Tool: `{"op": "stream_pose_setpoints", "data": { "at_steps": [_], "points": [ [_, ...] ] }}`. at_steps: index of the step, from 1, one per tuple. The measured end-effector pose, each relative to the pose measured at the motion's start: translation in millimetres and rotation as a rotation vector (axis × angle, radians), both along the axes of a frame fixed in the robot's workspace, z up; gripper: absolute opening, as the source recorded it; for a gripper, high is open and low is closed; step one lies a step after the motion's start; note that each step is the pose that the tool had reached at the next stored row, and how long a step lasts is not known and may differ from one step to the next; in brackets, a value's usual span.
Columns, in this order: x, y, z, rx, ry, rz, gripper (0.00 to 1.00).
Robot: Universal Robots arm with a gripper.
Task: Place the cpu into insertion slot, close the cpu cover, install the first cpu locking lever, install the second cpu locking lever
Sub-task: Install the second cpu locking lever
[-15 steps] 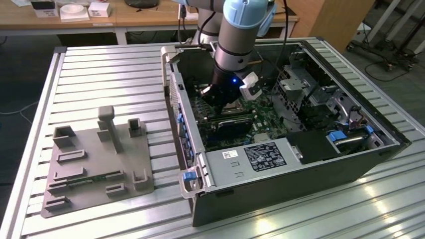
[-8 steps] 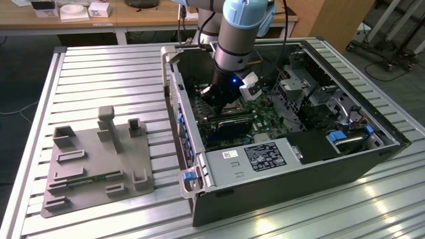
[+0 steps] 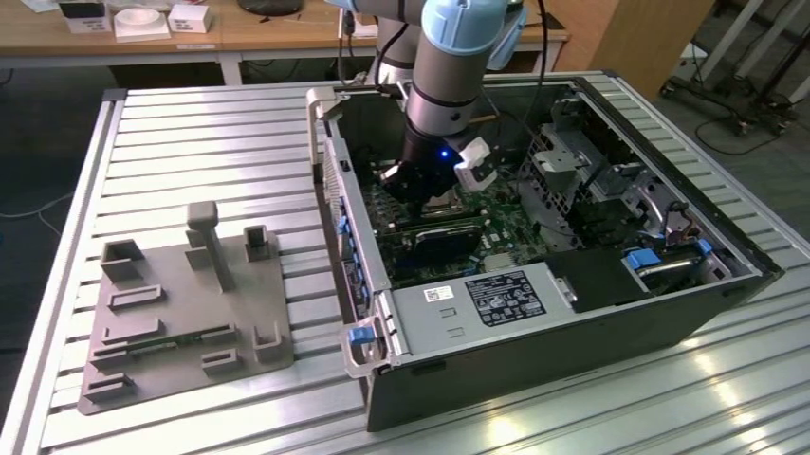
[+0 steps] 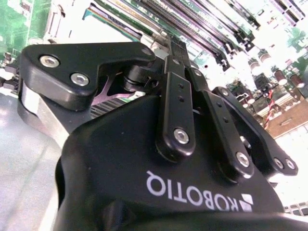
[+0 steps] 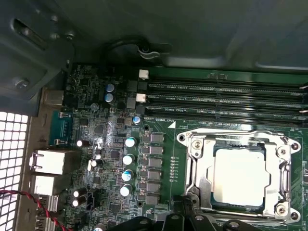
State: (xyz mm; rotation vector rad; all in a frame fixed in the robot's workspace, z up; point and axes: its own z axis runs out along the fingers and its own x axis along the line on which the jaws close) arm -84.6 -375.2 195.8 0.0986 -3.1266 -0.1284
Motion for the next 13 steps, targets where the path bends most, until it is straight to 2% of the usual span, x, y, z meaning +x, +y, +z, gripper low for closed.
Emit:
{"op": "stream_pose_setpoints", "data": {
  "at_steps": [5, 9, 10, 13],
  "points": [
    [-0.1, -0.1, 0.1, -0.0015, 0.0001, 0.000, 0.10],
    [-0.1, -0.1, 0.2, -0.0072, 0.0001, 0.000, 0.10],
    [-0.1, 0.0, 0.2, -0.0098, 0.0001, 0.000, 0.10],
    [-0.1, -0.1, 0.2, -0.0276, 0.0001, 0.000, 0.10]
  ]
}}
